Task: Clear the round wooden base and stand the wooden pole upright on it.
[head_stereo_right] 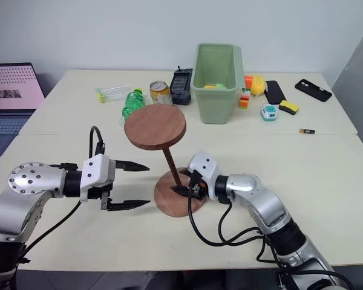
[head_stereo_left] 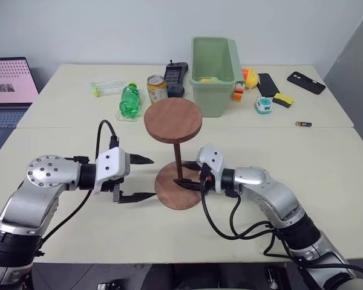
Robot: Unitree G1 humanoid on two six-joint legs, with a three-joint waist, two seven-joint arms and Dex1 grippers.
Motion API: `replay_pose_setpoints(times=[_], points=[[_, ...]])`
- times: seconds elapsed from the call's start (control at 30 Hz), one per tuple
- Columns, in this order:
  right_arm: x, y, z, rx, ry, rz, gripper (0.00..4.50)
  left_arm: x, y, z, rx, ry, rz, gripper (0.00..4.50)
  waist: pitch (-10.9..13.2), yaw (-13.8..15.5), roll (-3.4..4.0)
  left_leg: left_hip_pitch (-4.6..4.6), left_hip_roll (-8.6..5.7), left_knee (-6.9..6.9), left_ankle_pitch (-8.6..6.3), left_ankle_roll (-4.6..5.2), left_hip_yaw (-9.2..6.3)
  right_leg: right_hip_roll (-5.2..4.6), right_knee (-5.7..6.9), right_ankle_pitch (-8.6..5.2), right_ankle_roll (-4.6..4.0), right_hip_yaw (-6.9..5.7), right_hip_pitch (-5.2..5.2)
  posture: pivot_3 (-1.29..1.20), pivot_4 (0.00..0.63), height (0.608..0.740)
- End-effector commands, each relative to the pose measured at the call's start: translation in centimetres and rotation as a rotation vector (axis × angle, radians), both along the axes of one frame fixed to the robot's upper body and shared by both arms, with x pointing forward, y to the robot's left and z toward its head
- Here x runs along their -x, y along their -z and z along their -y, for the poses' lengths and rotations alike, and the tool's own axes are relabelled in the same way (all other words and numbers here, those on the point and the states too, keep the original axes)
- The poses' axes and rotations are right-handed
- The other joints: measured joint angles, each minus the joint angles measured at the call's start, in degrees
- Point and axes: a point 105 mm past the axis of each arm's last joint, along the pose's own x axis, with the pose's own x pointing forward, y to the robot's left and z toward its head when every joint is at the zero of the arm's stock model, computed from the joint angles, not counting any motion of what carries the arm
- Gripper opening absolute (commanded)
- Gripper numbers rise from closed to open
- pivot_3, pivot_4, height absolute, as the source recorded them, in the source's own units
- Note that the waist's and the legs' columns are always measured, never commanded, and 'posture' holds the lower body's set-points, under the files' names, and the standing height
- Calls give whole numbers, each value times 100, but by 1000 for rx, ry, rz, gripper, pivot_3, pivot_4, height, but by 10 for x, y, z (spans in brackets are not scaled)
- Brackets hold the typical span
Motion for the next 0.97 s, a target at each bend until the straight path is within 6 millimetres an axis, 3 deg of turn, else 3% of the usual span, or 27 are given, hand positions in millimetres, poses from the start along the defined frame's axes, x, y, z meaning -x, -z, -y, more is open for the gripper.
replay_pose_setpoints(times=[0.03,0.17,0.33,0.4,0.5,0.77,0.97], points=[[7,-9,-1,-10,-29,38,2801,1,-10,5,19,14,40,4500,4,4,-1,-1,-3,0,-2,4,0,-4,2,0,0,0,1,0,150,740],[7,-8,2,20,-41,71,2801,0,-12,6,25,7,51,4500,11,10,0,3,-11,17,-12,21,-2,-5,16,0,0,-1,10,0,150,740],[9,-8,24,92,-44,129,2801,-6,-17,1,46,-45,64,4500,20,32,-2,16,-15,18,-12,22,-5,0,13,0,1,-5,26,0,150,740],[10,-9,37,117,-32,139,2801,-8,-16,-2,36,-74,54,4500,25,33,-4,15,-13,18,-12,22,-4,-1,12,0,1,-4,27,0,150,740],[13,-19,78,153,9,173,2801,-17,-11,-17,-38,-195,47,4500,31,53,-7,14,-15,19,-12,22,-6,-2,13,0,1,-4,27,0,150,740],[34,-48,162,187,147,212,2801,-10,-3,-47,-65,-307,33,4500,39,125,-9,21,-7,16,-14,25,-2,-1,13,0,1,-2,31,0,150,740],[38,-54,180,209,191,215,2801,-10,4,-54,-15,-333,20,4500,40,142,-11,35,-9,21,-14,25,0,-1,18,0,0,0,48,0,150,740]])
